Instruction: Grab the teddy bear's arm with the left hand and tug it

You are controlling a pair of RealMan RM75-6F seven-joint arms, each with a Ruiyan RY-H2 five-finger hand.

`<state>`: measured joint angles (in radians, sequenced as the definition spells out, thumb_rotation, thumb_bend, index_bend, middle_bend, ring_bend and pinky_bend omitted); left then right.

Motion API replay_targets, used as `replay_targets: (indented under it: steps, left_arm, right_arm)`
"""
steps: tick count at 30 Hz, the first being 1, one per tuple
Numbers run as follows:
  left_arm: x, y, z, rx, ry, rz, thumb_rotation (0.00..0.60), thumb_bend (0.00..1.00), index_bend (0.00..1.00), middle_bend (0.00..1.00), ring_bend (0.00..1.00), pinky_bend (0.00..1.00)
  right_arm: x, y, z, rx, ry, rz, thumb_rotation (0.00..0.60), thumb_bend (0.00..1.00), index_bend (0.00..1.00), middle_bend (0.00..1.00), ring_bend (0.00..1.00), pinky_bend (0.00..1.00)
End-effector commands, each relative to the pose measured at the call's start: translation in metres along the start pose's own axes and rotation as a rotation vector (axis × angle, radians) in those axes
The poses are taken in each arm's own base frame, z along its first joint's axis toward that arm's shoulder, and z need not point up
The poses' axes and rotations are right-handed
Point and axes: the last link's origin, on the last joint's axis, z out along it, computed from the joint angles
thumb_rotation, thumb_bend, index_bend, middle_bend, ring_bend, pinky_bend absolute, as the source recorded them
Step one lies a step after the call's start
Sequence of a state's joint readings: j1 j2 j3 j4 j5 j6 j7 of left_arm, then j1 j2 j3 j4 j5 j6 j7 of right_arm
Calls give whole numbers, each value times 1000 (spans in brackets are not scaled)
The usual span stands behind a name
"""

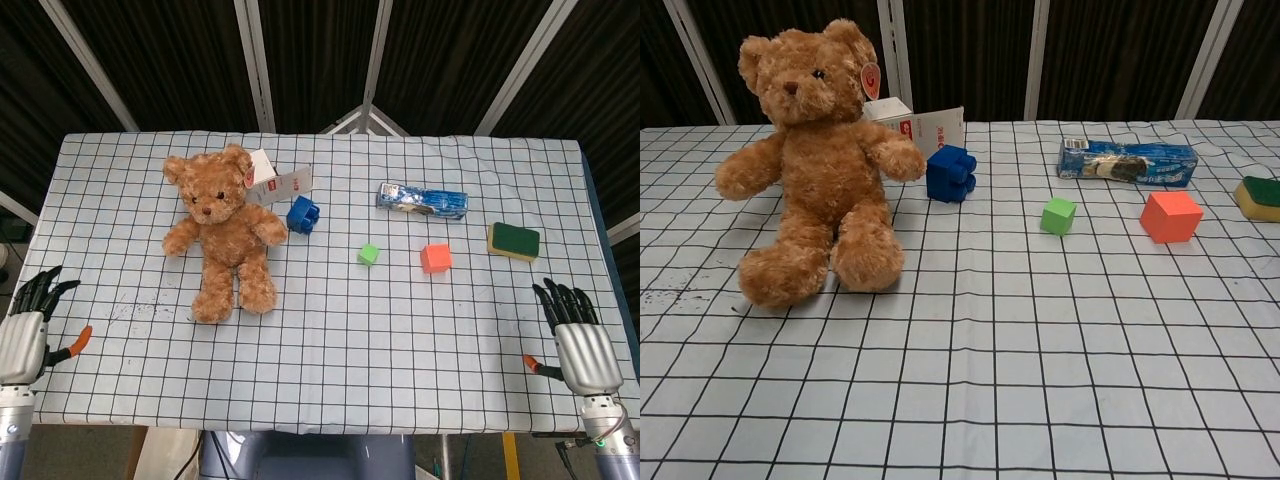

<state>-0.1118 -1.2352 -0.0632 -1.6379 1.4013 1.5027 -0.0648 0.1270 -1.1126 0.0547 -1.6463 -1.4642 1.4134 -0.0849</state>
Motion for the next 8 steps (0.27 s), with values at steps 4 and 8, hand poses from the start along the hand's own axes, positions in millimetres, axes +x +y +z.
replay_targets:
  steps: [4,8]
  left_arm:
    - [7,1,-27,41,-58,116,600,422,198,40,0,0]
    - [8,4,-30,9,-48,102,600,422,198,40,0,0]
  right_arm:
    - [9,2,-4,-3,61,4,600,101,0,0,0,0]
    - [13,4,-6,-4,100,10,600,102,0,0,0,0]
